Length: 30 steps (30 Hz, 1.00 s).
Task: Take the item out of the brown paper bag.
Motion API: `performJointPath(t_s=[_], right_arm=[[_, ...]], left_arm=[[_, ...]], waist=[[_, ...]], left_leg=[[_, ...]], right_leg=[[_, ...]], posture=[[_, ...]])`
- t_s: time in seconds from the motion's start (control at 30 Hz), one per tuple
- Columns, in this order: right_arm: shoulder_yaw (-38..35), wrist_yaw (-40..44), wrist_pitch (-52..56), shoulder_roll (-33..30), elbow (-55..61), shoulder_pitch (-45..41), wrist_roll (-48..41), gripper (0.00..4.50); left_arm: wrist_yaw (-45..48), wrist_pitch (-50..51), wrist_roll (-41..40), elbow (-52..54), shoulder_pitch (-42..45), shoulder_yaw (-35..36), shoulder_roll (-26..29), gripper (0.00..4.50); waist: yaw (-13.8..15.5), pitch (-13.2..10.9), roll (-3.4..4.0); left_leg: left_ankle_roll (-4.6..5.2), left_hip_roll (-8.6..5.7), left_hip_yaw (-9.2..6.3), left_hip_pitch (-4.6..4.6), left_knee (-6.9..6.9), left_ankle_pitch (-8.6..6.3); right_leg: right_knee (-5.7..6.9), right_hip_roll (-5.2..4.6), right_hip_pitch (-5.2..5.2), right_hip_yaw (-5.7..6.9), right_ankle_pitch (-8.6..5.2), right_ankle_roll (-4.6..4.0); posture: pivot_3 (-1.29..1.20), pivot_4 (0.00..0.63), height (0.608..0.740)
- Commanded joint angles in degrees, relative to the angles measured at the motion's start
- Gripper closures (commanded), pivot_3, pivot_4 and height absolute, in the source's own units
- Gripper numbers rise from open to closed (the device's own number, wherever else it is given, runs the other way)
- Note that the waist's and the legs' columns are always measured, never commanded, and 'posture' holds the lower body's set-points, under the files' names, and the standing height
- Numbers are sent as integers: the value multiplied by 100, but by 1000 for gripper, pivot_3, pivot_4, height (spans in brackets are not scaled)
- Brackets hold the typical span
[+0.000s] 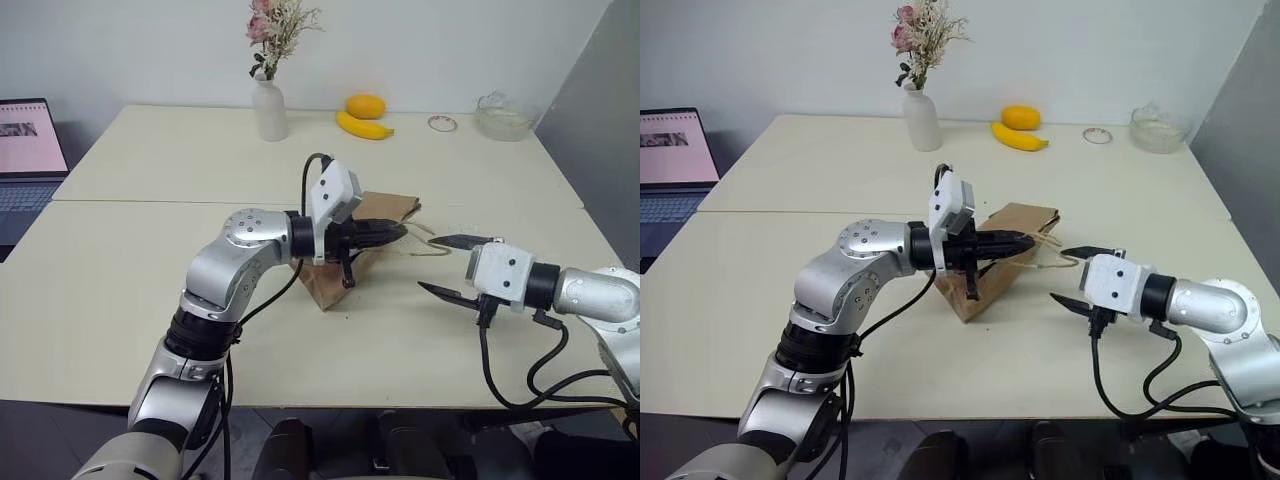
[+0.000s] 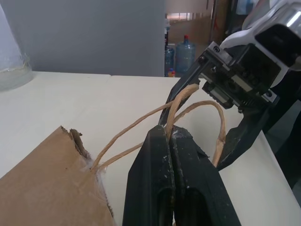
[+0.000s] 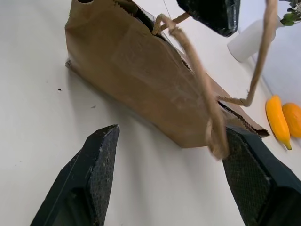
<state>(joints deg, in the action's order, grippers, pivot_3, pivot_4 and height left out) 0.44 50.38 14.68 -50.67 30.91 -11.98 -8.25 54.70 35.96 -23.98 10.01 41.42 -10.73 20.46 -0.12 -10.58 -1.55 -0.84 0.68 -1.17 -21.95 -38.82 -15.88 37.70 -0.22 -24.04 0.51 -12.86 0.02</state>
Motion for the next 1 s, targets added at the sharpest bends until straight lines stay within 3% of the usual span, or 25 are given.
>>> performJointPath(t_s=[0.03,0.27,0.3,0.7,1.0], right_arm=[[83,-23,-210,115,89,-157,39,1781],[476,-35,-423,297,22,-381,337,4326],[509,-13,-481,289,-5,-374,388,4489],[1251,-41,-983,342,-248,435,1285,4489],[2558,-374,-422,1177,-687,381,2682,4489]], left_arm=[[-32,36,-170,317,93,89,23,4500],[7,82,-227,263,132,78,70,4500],[5,42,-190,200,161,81,83,4500],[-421,-444,87,-1023,887,649,232,4500],[-493,-1115,404,-1736,1202,707,308,4500]], waist=[[0,0,0],[-1,0,0],[-1,0,0],[1,0,0],[1,0,0]], left_leg=[[0,0,-1,0,1,0],[0,0,-3,2,0,0],[0,0,-3,1,0,0],[0,-1,-2,1,0,0],[-2,-1,-1,1,0,1]], right_leg=[[0,1,0,0,0,0],[4,1,0,0,0,0],[3,1,0,1,0,-1],[3,1,-1,2,0,-1],[5,2,-3,2,0,-1]], posture=[[0,150,740],[0,150,740],[0,150,740],[0,150,740],[0,150,740]])
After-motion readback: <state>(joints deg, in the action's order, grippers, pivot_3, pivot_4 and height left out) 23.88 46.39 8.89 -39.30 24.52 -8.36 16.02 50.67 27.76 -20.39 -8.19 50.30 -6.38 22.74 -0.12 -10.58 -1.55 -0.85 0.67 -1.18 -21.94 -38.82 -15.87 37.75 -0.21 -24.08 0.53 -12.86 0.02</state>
